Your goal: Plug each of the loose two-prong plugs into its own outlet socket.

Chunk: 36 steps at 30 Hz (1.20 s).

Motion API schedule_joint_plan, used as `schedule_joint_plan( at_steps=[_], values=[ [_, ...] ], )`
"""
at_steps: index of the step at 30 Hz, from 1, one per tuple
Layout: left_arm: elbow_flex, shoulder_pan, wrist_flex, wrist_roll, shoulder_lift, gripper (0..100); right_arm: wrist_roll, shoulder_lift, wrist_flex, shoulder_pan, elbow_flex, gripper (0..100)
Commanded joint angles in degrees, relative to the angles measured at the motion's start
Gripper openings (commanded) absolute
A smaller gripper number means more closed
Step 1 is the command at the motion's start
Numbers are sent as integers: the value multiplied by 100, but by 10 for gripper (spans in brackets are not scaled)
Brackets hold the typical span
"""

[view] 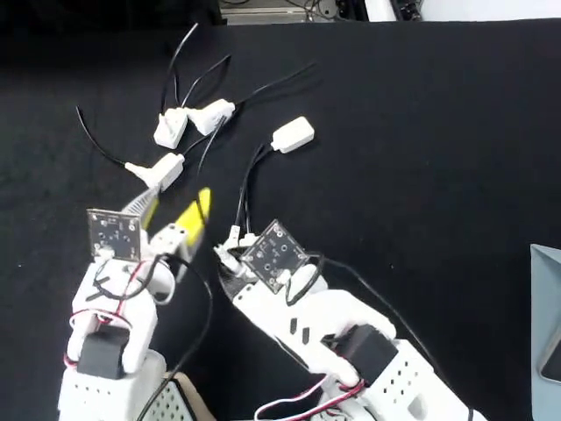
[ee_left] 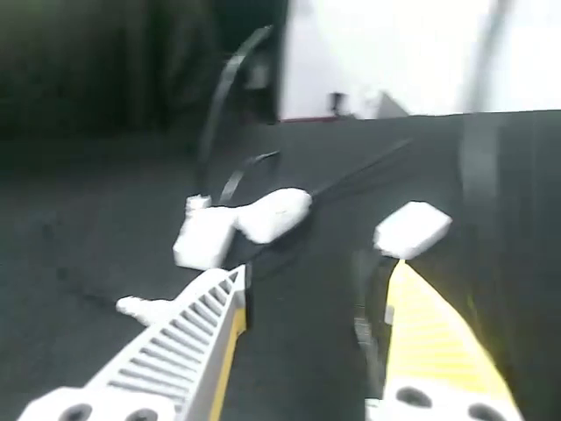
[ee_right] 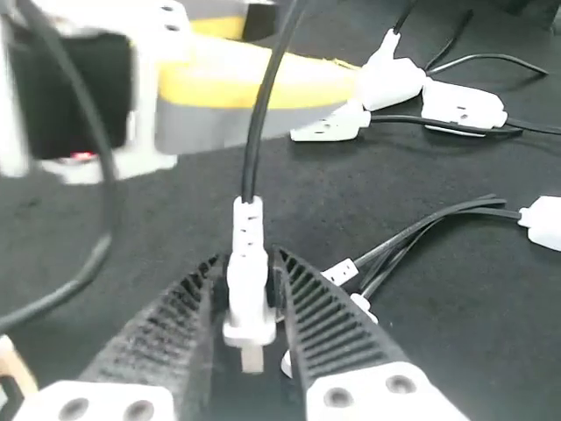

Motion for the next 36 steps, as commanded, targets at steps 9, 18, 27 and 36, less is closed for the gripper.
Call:
schedule_joint_plan(
  at_steps=[9,18,27,36],
  values=[
    [-1921,1622,2224,-387,-18,261,0,-92,-105,-44,-22,11],
    [-1640,532,2479,-369,308,261,-202,-92,35,1178,-57,11],
    [-2132,505,2470,-88,3112,403,-273,-84,-246,2180,180,12],
    [-3811,1112,2418,580,6505,408,-229,-84,-774,3042,470,13]
  ],
)
